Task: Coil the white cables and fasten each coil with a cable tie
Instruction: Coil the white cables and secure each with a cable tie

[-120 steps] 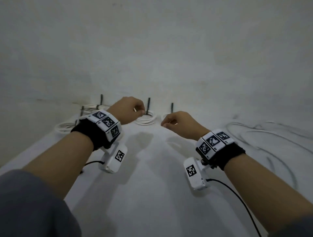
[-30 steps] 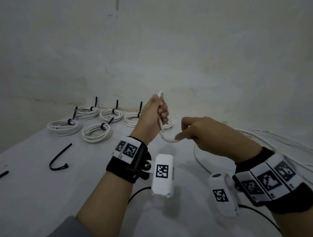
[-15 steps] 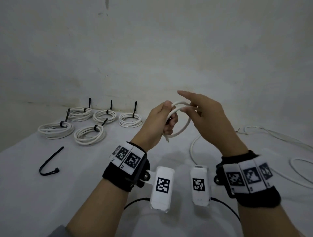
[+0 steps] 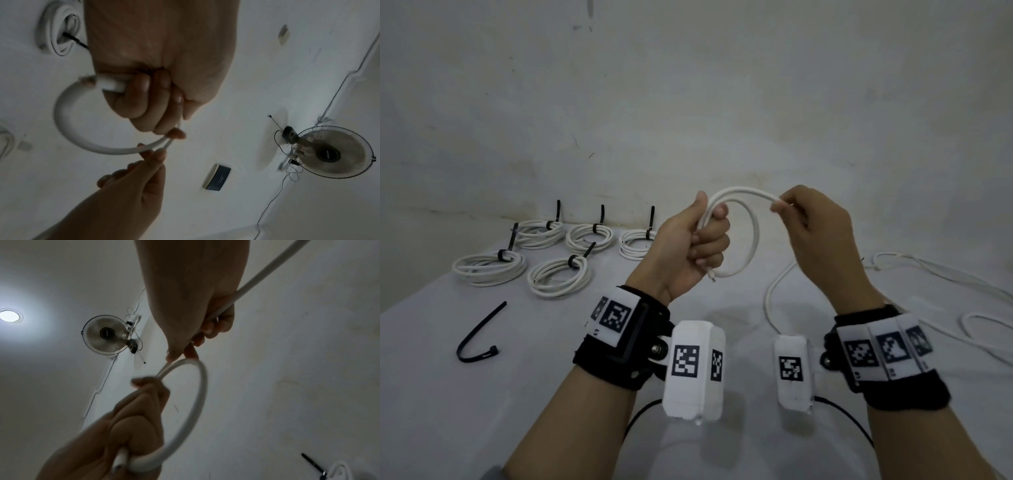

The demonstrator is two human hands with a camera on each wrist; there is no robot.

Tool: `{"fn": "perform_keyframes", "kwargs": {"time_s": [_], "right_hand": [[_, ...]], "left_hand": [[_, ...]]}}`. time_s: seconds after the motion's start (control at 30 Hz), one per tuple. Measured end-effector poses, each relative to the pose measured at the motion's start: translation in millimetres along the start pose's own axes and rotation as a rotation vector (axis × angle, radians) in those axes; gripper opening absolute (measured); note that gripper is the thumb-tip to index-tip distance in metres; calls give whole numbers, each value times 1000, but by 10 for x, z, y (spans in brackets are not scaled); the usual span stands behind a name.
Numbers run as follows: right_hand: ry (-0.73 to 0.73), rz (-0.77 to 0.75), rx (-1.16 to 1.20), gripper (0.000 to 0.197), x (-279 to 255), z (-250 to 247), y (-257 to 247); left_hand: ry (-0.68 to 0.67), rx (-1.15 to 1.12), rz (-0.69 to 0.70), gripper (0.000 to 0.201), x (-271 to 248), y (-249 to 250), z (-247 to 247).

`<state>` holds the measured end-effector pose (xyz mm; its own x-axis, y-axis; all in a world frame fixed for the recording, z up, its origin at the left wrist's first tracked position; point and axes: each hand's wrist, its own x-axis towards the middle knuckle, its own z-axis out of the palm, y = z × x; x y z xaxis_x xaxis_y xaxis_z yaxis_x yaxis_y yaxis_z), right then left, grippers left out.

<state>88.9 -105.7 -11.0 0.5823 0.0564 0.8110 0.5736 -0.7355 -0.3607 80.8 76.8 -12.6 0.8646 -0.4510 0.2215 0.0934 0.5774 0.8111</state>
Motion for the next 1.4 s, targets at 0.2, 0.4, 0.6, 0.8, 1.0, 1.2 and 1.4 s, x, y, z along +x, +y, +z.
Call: {"fn": "perform_keyframes", "kwargs": {"time_s": [0.2, 0.4, 0.6, 0.8, 1.0, 1.2, 1.4], "right_hand": [[-213, 155, 95, 12, -31, -258, 200], [-537, 99, 42, 42, -57, -208, 135], [-698, -15, -146, 37, -41, -109, -57], [-706, -196, -222, 33, -62, -82, -387], [-655, -183, -62, 24, -69, -251, -643], [-783, -85, 15, 21, -70, -295, -628], [-481, -102, 128, 18, -65, -249, -543]], "left_hand": [[44, -173, 115, 37, -17, 120, -155], [131, -290, 318, 38, 15, 142, -211], [155, -334, 403, 39, 11, 179, -267], [153, -134, 348, 39, 64, 96, -196], [160, 50, 254, 35, 101, -59, -43], [170, -49, 207, 39, 95, -71, 0], [155, 343, 101, 38, 42, -169, 73]]}}
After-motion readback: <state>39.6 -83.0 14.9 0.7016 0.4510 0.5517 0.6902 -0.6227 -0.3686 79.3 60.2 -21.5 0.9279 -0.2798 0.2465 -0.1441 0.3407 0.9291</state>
